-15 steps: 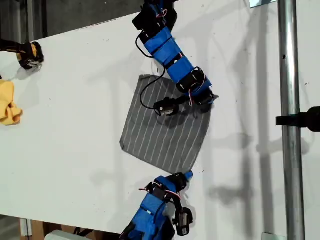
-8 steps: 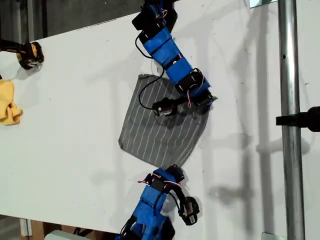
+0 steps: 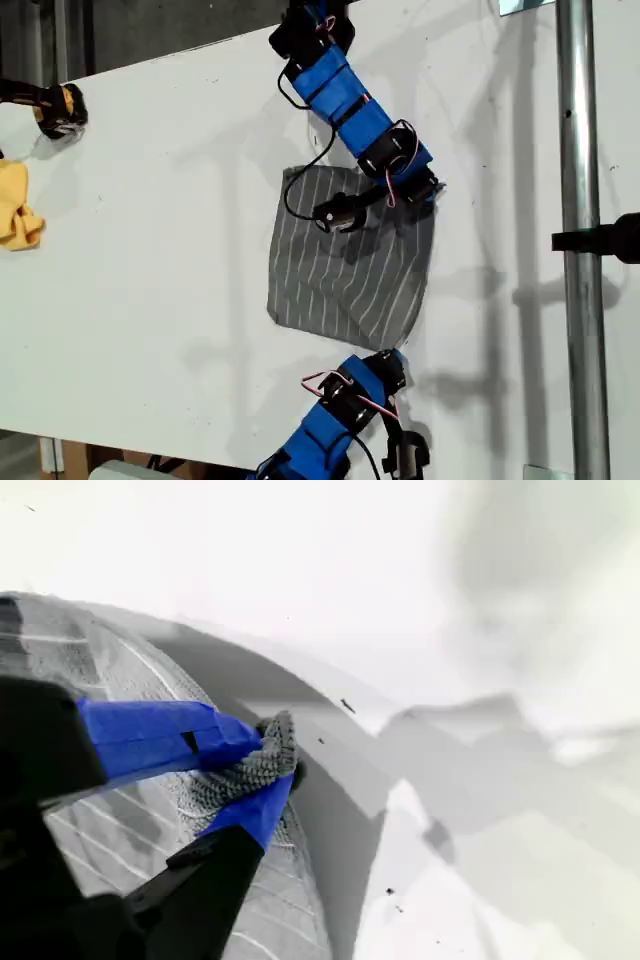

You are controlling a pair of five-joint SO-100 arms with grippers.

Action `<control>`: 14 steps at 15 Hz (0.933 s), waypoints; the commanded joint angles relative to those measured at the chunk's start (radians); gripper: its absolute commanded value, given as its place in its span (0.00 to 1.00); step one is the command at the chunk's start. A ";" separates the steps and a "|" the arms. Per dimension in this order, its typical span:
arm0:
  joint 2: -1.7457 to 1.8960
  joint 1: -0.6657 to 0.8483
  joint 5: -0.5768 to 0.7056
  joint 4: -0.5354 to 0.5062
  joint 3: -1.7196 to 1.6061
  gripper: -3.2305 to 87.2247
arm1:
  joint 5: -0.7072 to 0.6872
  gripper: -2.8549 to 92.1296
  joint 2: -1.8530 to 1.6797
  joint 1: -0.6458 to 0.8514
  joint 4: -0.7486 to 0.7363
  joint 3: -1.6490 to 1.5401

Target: Grasp corners of a towel and fold twice.

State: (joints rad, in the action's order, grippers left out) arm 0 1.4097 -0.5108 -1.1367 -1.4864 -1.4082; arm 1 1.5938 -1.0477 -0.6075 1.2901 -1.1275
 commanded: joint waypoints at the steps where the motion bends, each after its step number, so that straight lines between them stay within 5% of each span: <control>1: 0.069 0.095 0.046 -0.101 0.074 0.02 | -0.049 0.03 -0.206 0.071 0.067 0.028; 7: 0.172 0.588 0.439 -0.150 0.074 0.02 | -0.225 0.03 -0.541 0.422 0.158 -0.261; 14: 0.006 0.959 0.680 -0.112 0.204 0.02 | -0.434 0.03 -0.687 0.804 0.181 -0.425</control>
State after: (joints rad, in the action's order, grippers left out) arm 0 1.4419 0.4004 -0.4801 -1.6030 -1.2901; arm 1 1.1934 -1.6659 0.1335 1.4680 -1.5585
